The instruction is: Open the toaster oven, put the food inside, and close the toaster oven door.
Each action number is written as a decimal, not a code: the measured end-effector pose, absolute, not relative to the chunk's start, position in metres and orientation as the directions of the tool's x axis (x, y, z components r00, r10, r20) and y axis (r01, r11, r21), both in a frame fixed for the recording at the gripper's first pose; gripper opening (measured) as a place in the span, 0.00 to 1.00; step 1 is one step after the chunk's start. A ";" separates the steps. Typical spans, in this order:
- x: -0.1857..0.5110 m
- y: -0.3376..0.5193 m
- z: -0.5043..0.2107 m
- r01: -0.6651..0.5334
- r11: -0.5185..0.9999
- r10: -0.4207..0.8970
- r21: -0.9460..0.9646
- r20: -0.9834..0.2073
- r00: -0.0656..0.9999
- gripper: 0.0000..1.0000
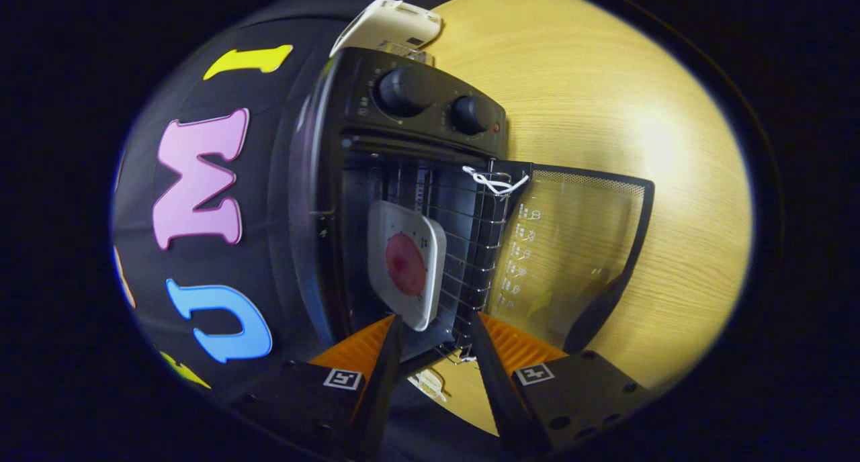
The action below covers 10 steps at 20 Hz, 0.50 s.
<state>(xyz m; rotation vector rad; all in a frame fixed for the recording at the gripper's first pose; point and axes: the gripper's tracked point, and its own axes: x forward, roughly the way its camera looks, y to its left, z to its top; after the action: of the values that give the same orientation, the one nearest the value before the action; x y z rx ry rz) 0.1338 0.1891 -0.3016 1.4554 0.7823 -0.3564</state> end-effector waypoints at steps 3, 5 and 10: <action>0.101 0.190 -0.282 0.565 0.299 0.278 0.769 -0.637 0.719 0.97; 0.078 0.195 -0.277 0.462 0.460 0.326 0.758 -0.628 0.707 0.98; 0.026 0.188 -0.307 0.213 0.823 0.289 0.527 -0.711 0.642 0.99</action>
<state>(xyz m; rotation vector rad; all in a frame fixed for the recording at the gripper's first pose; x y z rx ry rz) 0.0255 0.1885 -0.3068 0.6238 0.8887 0.0463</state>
